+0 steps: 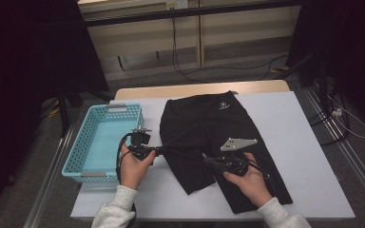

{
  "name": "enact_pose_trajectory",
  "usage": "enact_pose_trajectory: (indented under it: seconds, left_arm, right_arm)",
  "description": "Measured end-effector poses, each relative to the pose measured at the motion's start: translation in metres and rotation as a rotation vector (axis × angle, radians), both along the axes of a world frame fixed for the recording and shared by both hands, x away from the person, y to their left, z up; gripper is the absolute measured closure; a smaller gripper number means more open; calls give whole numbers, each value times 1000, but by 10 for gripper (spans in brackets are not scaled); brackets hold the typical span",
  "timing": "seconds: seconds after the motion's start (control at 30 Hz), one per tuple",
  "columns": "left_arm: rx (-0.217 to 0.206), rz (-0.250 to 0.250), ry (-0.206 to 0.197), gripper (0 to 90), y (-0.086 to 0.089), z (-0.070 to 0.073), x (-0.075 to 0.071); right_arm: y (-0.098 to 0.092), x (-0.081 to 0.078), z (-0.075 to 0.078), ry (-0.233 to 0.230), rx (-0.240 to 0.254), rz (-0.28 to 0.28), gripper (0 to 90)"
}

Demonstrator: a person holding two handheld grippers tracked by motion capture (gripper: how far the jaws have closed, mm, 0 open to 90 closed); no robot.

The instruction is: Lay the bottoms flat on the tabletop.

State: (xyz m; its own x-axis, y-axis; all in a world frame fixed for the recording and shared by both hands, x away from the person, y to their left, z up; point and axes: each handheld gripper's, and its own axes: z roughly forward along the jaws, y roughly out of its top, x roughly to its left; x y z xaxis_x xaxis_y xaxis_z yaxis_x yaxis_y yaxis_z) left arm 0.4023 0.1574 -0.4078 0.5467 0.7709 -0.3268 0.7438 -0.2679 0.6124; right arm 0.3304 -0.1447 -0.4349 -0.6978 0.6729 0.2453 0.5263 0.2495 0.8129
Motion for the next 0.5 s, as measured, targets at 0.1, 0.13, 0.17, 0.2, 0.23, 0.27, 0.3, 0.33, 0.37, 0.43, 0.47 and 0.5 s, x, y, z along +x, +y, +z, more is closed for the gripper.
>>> enact_pose_trajectory:
  seconds: [0.1,0.13,0.17,0.2,0.23,0.27,0.3,0.33,0.37,0.43,0.47,0.5]
  left_arm:
    - [19,7,-5,884,1,-5,3]
    - [22,13,-7,884,0,-6,3]
    - [25,6,-6,882,0,-8,4]
    - [16,5,-4,881,-1,-9,4]
    - [14,3,-6,880,-3,-10,4]
    - [17,0,-9,880,-4,-10,4]
    - [16,-8,-5,879,-5,-10,4]
    - [14,-7,-6,879,-6,-10,4]
    - [13,-10,-3,879,-6,-11,4]
    - [12,-11,-4,879,-6,-11,4]
    - [14,-11,-6,879,-6,-11,4]
    - [16,-11,-6,878,-6,-12,4]
  right_arm:
    - [-3,1,-1,-9,-38,-12,900]
    - [-5,1,-2,-9,-51,-17,900]
    - [-6,1,-2,-8,-60,-27,900]
    - [-7,1,-2,-9,-55,-29,900]
    - [-7,0,-2,-9,-47,-18,900]
    - [-6,-1,-1,-19,-46,0,900]
    - [-3,-3,0,-32,-54,22,866]
    - [2,-5,1,-39,-67,49,802]
    - [7,-8,0,-40,-82,76,775]
    - [18,-12,-3,-41,-119,106,735]
    - [23,-14,-6,-32,-154,113,716]
    - [26,-14,-8,-29,-189,119,690]
